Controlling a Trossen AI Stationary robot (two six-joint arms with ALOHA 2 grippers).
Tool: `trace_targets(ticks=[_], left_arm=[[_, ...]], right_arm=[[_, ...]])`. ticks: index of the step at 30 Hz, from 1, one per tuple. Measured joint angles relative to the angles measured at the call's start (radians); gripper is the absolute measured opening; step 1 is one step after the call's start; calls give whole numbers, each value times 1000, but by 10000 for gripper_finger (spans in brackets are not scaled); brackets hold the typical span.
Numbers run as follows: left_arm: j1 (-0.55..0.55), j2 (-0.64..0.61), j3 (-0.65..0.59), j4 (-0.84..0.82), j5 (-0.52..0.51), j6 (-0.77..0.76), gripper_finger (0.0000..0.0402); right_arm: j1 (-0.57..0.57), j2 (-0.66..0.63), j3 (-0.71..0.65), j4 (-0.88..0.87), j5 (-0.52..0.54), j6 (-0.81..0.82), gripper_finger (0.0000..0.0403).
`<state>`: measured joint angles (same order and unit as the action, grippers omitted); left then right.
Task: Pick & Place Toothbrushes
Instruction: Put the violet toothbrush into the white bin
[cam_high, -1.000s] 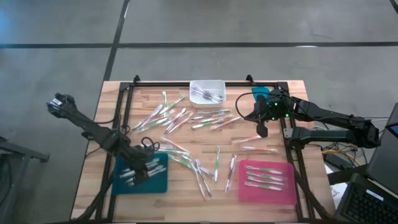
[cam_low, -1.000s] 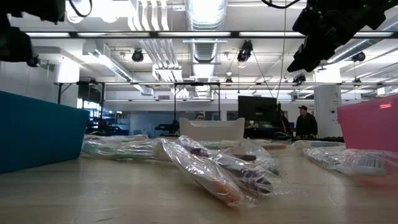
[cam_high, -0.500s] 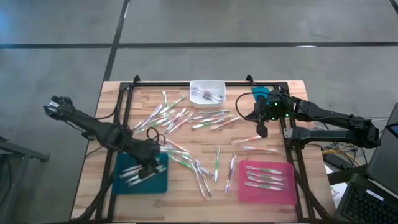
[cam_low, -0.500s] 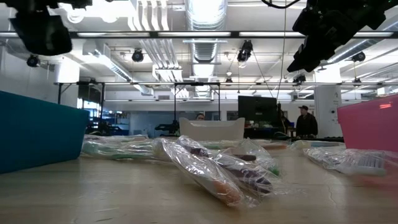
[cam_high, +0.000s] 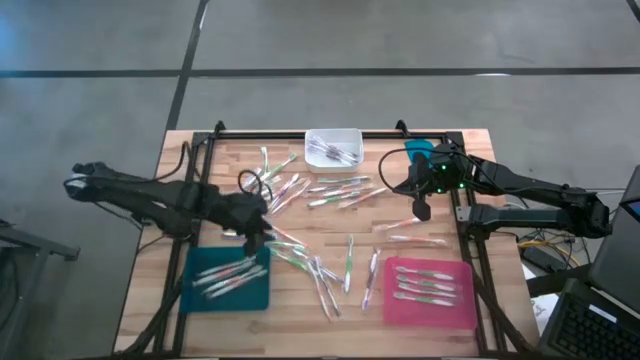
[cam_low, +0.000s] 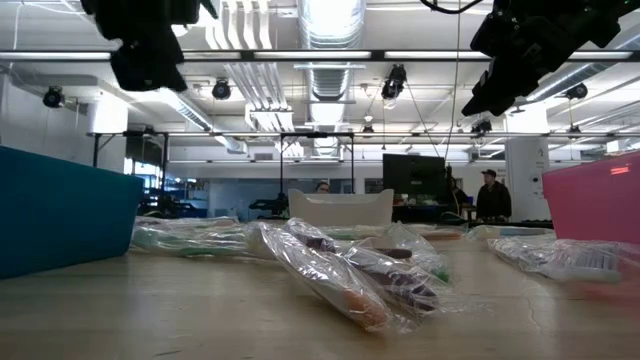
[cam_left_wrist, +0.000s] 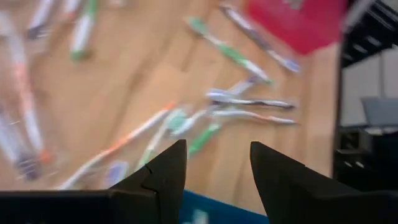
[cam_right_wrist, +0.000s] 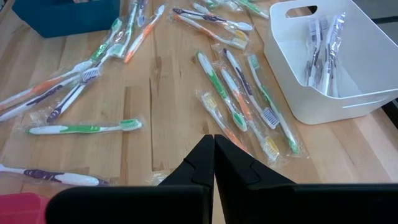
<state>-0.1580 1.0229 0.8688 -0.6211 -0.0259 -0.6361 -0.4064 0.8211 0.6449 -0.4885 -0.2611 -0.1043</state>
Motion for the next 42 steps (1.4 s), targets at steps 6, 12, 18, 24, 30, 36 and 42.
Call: trace_targets(ticks=[6,12,18,24,30,36,42], left_arm=[[145,2,-3,-127,-4,-1,181],[262,2,-3,-209,-49,25,181],[362,13,-4,-266,-57,88,181],[443,82,-5,-347,-111,127,181],[484,180,-5,-374,-163,168,181],[497,279,-5,-409,-188,192,181],[497,317,-5,-491,-251,194,181]], right_arm=[[0,0,0,0,0,0,8],[0,0,0,0,0,-1,8],[0,0,0,0,0,-3,8],[0,0,0,0,0,-3,8],[0,0,0,0,0,-1,8],[0,0,0,0,0,-1,8],[0,0,0,0,0,-3,8]])
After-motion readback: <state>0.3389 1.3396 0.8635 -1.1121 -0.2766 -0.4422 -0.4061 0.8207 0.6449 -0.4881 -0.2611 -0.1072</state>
